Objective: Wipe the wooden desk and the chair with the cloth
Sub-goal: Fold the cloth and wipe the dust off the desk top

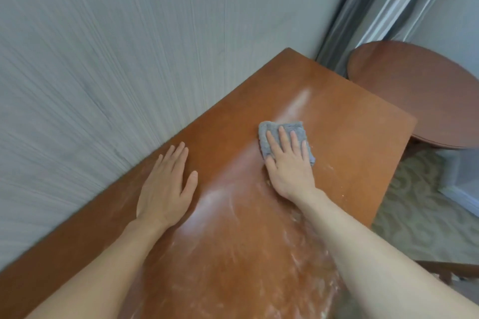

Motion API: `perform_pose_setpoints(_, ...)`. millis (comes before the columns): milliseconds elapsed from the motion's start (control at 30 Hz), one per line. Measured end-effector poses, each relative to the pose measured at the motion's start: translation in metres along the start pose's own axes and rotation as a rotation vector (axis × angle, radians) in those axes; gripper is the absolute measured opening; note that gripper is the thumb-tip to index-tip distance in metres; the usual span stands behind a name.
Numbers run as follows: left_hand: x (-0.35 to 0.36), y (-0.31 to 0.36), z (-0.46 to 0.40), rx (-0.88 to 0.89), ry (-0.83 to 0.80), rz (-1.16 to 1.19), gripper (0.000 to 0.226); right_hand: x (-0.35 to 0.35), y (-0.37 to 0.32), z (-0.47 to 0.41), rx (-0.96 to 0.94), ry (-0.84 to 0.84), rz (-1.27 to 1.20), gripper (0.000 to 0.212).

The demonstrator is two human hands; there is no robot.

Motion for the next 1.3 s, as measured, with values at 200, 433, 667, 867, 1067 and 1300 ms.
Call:
perform_pose_setpoints(200,0.002,0.005,-0.001,0.038,-0.012,-0.063,0.073,-0.004,0.039,-0.002,0.202,-0.007,0.032,0.061)
perform_pose_setpoints(433,0.005,0.001,-0.001,0.046,0.012,-0.063,0.074,0.012,-0.080,0.028,-0.185,-0.047,0.007,0.068)
perform_pose_setpoints(667,0.004,0.001,-0.002,0.022,0.026,-0.041,0.079,0.021,-0.112,0.049,-0.368,-0.071,-0.095,0.062)
perform_pose_setpoints(867,0.003,0.004,0.000,0.032,0.014,-0.064,0.083,-0.012,0.055,0.002,0.028,-0.018,0.038,0.062)
perform_pose_setpoints(1067,0.000,0.009,0.000,0.024,0.011,-0.089,0.079,-0.019,0.107,-0.008,0.216,-0.008,0.033,0.061)
perform_pose_setpoints(1300,0.002,0.008,-0.002,0.022,0.008,-0.106,0.079,-0.009,0.065,0.001,0.184,0.019,0.073,0.062)
Point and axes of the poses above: each hand's wrist, its own z-axis away from the middle knuckle, its own x-axis out of the palm, y = z × x, the point moved 3 cm from there along -z, towards the middle knuckle, and after that the axes turned 8 degrees about y, right-handed, at the moved point
